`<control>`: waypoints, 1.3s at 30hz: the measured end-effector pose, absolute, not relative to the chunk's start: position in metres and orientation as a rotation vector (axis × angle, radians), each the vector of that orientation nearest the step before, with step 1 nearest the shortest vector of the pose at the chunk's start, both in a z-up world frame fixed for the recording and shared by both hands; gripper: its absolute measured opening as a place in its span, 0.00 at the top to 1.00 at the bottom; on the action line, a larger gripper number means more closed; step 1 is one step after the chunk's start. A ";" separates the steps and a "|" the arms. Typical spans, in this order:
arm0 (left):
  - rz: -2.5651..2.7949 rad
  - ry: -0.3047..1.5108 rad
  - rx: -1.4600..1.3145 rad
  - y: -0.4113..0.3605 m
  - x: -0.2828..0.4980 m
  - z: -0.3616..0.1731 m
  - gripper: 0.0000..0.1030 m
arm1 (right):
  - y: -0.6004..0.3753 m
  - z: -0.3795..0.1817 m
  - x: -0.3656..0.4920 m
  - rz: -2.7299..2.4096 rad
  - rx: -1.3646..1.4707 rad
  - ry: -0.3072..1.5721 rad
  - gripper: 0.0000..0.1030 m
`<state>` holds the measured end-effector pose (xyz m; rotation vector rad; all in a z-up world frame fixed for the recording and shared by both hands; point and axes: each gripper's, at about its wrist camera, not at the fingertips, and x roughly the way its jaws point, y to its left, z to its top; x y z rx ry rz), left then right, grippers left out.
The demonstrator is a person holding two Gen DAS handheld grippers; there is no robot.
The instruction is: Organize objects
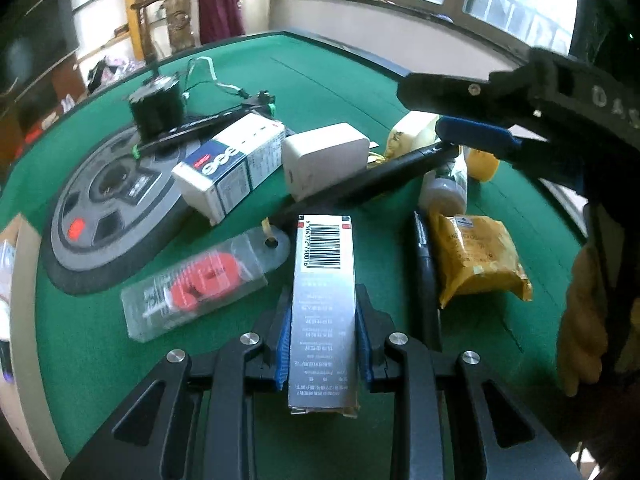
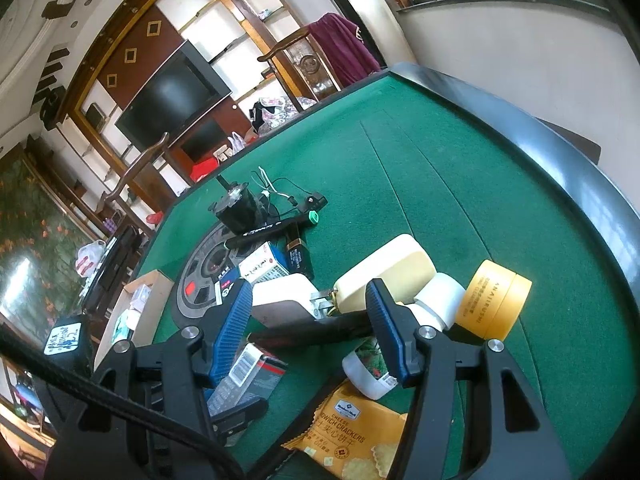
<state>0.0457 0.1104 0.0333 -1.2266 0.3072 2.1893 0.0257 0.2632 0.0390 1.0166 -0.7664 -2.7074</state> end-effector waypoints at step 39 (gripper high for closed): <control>2.477 -0.256 -1.040 -0.123 0.099 0.071 0.78 | 0.100 0.014 -0.045 -2.300 1.462 -0.233 0.44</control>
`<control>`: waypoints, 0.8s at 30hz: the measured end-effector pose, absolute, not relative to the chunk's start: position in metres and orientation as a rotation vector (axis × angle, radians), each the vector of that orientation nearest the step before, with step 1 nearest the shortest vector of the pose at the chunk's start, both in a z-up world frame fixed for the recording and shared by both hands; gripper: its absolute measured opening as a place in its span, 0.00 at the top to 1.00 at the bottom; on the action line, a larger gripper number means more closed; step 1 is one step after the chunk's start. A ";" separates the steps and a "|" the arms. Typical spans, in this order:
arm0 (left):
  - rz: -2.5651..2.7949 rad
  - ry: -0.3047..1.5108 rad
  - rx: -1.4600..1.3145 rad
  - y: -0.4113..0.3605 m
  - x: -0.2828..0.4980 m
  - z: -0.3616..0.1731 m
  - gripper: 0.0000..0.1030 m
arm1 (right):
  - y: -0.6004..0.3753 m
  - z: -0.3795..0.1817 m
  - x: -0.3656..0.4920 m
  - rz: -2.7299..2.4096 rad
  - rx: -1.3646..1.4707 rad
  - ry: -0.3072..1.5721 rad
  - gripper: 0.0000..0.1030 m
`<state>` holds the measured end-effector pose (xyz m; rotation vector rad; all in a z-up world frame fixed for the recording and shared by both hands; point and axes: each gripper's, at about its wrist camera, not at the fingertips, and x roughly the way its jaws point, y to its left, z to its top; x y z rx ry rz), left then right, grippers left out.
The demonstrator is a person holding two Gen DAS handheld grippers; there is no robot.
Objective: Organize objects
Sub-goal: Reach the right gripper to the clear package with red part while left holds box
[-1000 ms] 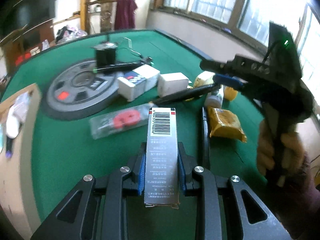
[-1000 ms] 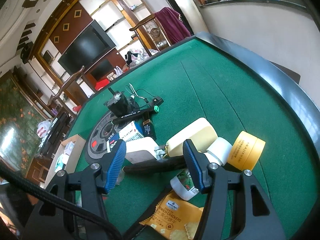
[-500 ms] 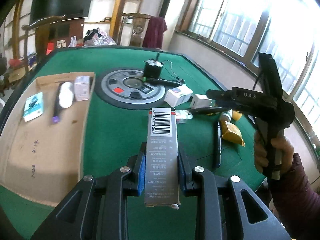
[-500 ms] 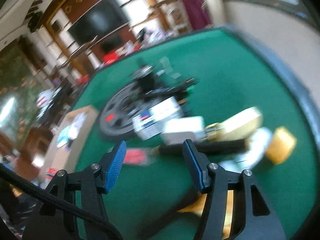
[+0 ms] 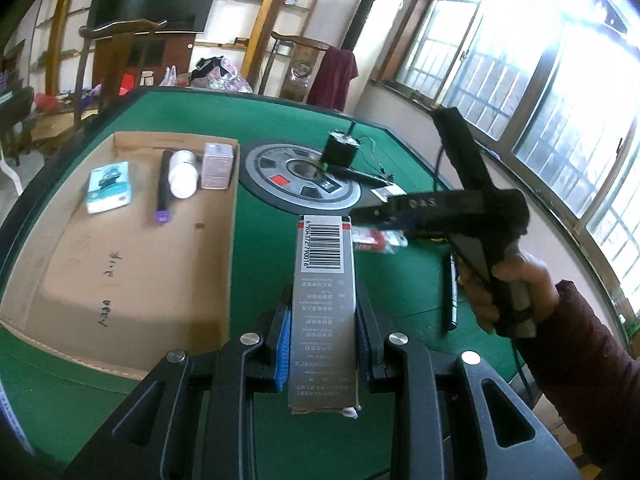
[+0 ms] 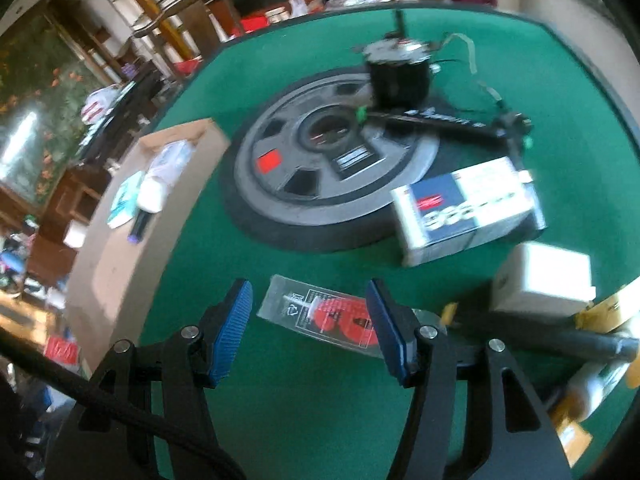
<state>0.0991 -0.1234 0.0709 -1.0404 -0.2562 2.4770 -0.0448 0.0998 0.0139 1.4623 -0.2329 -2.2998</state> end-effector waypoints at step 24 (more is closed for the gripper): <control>2.456 -0.336 -1.074 -0.137 0.091 0.056 0.78 | 0.095 0.001 -0.036 -2.331 1.521 0.114 0.76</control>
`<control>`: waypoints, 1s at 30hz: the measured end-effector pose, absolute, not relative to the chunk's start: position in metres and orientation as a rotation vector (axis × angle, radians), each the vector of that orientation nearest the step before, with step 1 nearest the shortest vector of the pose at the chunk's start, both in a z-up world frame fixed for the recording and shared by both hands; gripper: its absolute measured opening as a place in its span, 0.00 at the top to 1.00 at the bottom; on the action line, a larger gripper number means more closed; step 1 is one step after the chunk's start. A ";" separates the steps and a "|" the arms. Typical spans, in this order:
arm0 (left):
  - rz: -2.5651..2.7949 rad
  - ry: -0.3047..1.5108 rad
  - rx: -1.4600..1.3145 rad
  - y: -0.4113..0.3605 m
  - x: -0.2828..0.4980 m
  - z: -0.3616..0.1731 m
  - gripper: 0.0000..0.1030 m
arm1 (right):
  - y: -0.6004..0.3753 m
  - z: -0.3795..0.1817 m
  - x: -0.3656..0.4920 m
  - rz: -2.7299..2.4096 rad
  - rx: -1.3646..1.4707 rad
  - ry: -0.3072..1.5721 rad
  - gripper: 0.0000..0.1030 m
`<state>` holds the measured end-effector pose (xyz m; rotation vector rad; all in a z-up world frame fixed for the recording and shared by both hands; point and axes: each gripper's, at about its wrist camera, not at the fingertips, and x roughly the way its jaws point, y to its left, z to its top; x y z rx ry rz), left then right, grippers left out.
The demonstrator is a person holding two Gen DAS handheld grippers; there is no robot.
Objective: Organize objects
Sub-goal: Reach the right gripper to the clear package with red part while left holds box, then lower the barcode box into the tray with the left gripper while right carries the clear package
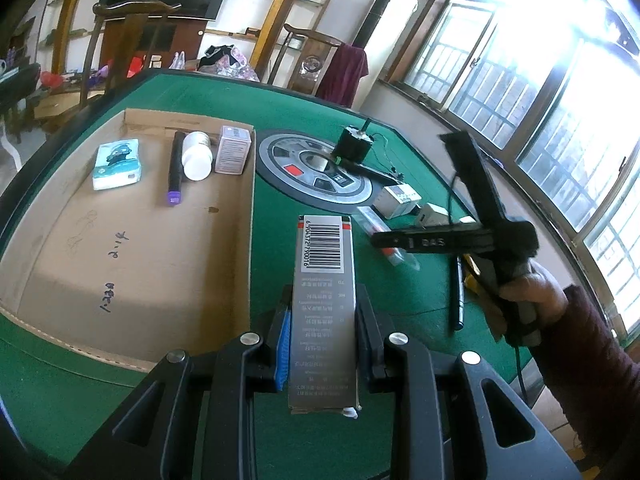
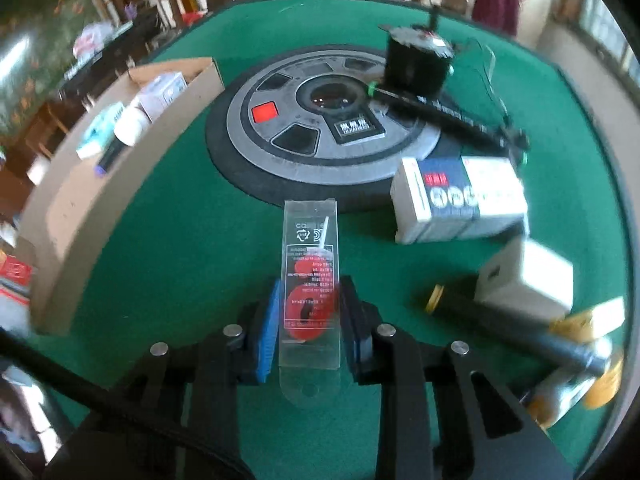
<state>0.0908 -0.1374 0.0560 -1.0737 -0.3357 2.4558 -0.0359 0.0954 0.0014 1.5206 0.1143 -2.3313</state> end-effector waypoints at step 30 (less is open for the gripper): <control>2.585 -0.247 -1.474 -0.234 -0.061 0.031 0.78 | -0.041 0.038 -0.049 -2.018 1.441 -0.466 0.75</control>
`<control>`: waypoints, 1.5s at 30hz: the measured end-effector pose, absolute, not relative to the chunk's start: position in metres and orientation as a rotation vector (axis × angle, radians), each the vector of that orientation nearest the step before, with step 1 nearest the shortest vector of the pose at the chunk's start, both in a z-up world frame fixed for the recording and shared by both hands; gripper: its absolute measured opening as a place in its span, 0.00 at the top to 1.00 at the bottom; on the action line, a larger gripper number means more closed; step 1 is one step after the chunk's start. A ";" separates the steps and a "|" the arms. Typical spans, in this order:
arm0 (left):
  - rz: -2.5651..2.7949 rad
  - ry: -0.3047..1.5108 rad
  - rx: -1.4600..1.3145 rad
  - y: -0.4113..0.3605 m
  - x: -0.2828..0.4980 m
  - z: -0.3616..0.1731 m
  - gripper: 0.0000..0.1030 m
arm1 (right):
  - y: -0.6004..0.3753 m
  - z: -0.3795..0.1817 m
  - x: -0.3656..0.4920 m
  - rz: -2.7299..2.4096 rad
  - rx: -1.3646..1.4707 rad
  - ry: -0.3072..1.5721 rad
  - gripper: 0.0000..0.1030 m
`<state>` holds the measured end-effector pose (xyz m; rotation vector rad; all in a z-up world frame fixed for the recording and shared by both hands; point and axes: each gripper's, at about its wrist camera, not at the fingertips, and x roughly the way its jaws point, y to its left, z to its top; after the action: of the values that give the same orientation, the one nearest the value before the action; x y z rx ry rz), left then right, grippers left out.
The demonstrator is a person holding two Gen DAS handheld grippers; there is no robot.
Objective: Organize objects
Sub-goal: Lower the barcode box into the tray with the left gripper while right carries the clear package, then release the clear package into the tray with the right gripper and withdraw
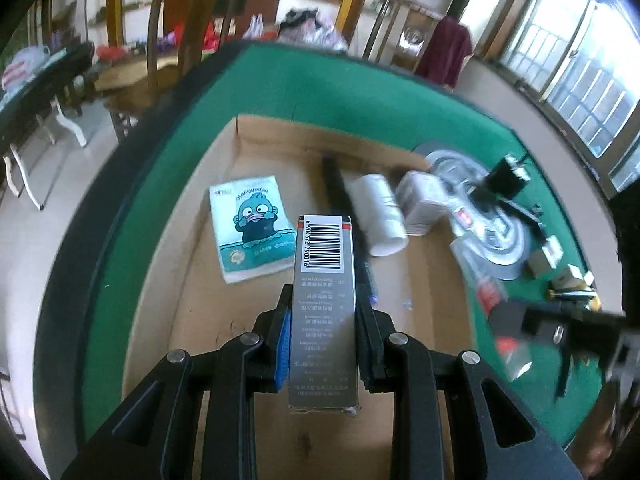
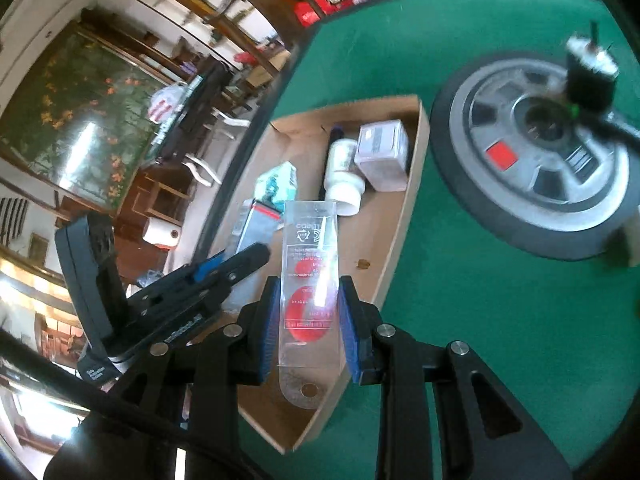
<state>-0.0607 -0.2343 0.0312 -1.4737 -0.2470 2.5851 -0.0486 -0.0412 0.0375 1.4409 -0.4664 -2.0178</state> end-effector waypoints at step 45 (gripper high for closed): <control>2.672 -0.756 -1.235 -0.268 -0.074 0.056 0.47 | -0.016 0.077 -0.019 -2.535 1.231 -0.154 0.55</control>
<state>-0.0739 -0.2677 0.0558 -1.2345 -0.7561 2.6720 -0.0191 -0.0158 0.0770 1.2308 -0.1537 -2.5346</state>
